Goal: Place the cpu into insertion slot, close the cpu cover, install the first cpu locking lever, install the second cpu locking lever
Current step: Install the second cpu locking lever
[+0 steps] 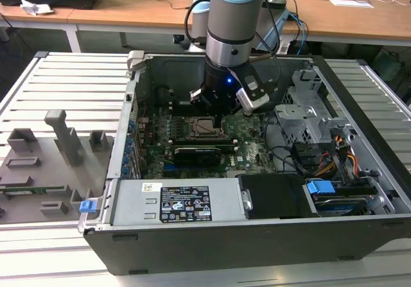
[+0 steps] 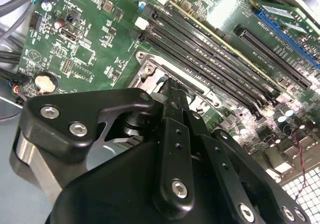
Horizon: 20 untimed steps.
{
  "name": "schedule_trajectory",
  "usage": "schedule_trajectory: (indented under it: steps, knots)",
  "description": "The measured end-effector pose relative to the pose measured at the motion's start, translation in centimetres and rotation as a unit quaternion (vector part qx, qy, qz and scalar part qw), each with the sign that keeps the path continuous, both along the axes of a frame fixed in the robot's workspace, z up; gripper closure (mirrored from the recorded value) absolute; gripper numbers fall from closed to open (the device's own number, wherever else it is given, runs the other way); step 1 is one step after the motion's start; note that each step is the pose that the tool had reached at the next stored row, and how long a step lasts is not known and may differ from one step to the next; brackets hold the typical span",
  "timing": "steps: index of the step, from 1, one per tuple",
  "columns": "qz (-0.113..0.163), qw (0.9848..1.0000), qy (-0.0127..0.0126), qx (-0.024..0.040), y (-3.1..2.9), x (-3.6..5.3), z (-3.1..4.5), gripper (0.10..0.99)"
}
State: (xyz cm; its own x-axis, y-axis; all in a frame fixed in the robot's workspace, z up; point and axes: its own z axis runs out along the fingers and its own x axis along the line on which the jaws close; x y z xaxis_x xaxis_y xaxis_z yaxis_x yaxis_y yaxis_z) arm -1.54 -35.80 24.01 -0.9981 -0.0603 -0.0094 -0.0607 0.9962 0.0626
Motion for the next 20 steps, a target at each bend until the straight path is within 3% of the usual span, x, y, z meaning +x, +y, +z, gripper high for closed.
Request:
schedule_trajectory:
  steps: [20]
  knots:
    - [0.000, 1.0000, 0.0002, 0.0013, -1.03, 0.00, -0.07, 0.980]
